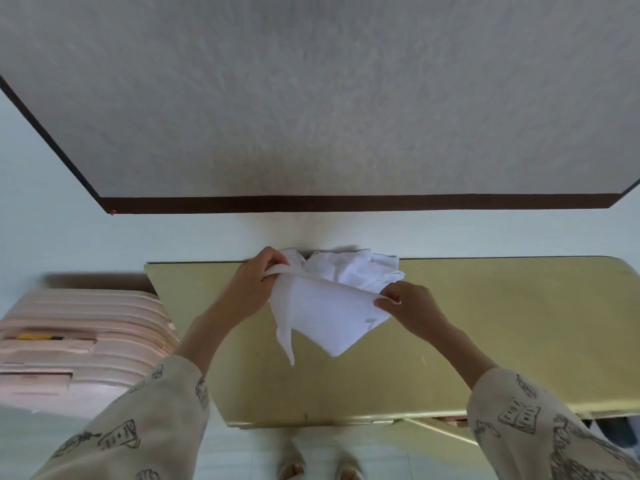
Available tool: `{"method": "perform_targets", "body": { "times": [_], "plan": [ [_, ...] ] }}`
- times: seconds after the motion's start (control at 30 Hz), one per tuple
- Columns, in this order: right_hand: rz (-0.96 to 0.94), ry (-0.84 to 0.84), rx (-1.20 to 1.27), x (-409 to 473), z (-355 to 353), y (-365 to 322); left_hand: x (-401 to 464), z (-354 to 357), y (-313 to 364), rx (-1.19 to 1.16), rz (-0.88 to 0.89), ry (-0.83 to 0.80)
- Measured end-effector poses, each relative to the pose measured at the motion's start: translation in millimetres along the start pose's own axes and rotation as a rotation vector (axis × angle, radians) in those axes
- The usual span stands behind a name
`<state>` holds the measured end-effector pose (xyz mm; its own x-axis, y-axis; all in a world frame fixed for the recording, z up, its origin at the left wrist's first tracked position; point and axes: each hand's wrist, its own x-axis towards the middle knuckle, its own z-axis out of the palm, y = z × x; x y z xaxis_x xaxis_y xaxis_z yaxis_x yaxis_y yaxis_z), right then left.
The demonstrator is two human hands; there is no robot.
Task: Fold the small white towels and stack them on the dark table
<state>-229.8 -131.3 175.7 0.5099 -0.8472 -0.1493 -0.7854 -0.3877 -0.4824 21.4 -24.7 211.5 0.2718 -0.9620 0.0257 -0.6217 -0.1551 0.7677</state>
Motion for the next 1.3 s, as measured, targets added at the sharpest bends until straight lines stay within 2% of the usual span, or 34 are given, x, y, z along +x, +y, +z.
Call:
{"method": "perform_targets", "body": {
  "times": [0.13, 0.2, 0.37, 0.53, 0.6, 0.67, 0.8, 0.93, 1.03, 1.17, 1.3],
  "plan": [
    [-0.016, 0.144, 0.084, -5, -9, 10, -8, 9, -7, 0.06, -0.022, 0.021],
    [-0.02, 0.15, 0.094, -13, -4, 21, -19, 18, -13, 0.103, -0.058, 0.009],
    [-0.031, -0.033, 0.083, -46, 26, 61, -52, 60, -42, 0.139, -0.215, -0.18],
    [0.095, -0.237, 0.097, -66, 66, 97, -81, 108, -70, 0.147, -0.341, -0.527],
    [0.159, -0.27, 0.133, -66, 79, 108, -86, 124, -84, 0.104, -0.398, -0.583],
    [0.23, -0.264, 0.196, -60, 90, 118, -84, 137, -95, 0.032, -0.456, -0.545],
    [0.377, -0.176, 0.36, -33, 106, 129, -65, 154, -109, -0.162, -0.569, -0.309],
    [0.454, -0.132, 0.438, -2, 125, 137, -46, 169, -126, -0.35, -0.661, -0.155],
    [0.484, -0.117, 0.439, 17, 137, 142, -38, 183, -140, -0.348, -0.722, -0.069],
    [0.537, -0.101, 0.431, 35, 148, 150, -30, 197, -157, -0.272, -0.777, -0.063],
    [0.544, -0.108, 0.42, 45, 155, 154, -26, 206, -162, -0.221, -0.859, 0.011]
  ]
}}
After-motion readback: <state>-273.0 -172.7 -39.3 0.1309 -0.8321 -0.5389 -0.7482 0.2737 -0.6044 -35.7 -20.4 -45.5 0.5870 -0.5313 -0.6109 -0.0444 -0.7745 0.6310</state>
